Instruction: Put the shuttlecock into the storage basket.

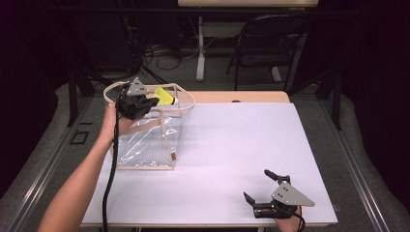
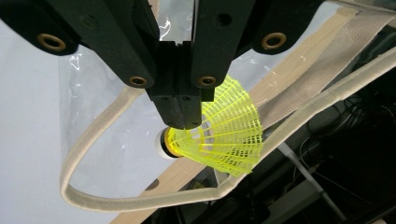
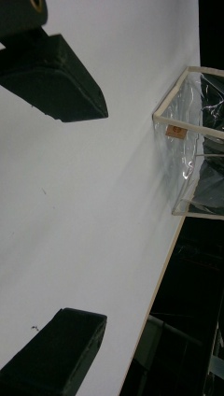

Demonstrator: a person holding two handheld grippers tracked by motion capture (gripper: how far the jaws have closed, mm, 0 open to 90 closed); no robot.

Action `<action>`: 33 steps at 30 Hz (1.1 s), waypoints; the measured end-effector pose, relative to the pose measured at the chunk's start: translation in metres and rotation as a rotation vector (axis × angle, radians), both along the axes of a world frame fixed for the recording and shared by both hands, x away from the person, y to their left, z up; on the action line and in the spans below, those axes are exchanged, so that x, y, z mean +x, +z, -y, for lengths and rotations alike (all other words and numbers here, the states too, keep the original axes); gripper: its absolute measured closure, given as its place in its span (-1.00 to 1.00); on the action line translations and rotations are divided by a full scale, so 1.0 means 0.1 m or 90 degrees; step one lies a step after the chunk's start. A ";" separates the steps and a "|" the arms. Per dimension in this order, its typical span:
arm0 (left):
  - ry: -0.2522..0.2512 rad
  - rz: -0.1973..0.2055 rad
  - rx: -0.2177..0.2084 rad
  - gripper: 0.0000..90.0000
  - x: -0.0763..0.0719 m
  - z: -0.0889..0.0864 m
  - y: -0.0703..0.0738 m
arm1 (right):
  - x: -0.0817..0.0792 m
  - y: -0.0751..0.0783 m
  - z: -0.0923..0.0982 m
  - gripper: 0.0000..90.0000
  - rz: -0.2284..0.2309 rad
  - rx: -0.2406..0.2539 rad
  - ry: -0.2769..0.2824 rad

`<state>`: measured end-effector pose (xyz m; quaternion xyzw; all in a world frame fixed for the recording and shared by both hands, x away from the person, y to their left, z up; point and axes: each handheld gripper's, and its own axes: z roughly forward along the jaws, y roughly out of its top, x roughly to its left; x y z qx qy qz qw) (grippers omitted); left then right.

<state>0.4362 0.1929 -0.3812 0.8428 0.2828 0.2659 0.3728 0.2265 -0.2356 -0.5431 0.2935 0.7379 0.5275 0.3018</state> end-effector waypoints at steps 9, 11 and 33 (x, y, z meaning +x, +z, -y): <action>-0.004 -0.007 0.011 1.00 0.04 0.03 0.00 | 0.00 0.00 0.00 -0.95 -0.001 0.000 0.000; -0.005 -0.010 0.016 1.00 0.05 0.04 0.00 | 0.00 0.00 0.00 -0.95 -0.001 0.000 0.000; -0.009 -0.017 0.036 0.99 0.14 0.12 -0.01 | 0.01 -0.01 -0.01 -0.94 -0.008 -0.003 0.002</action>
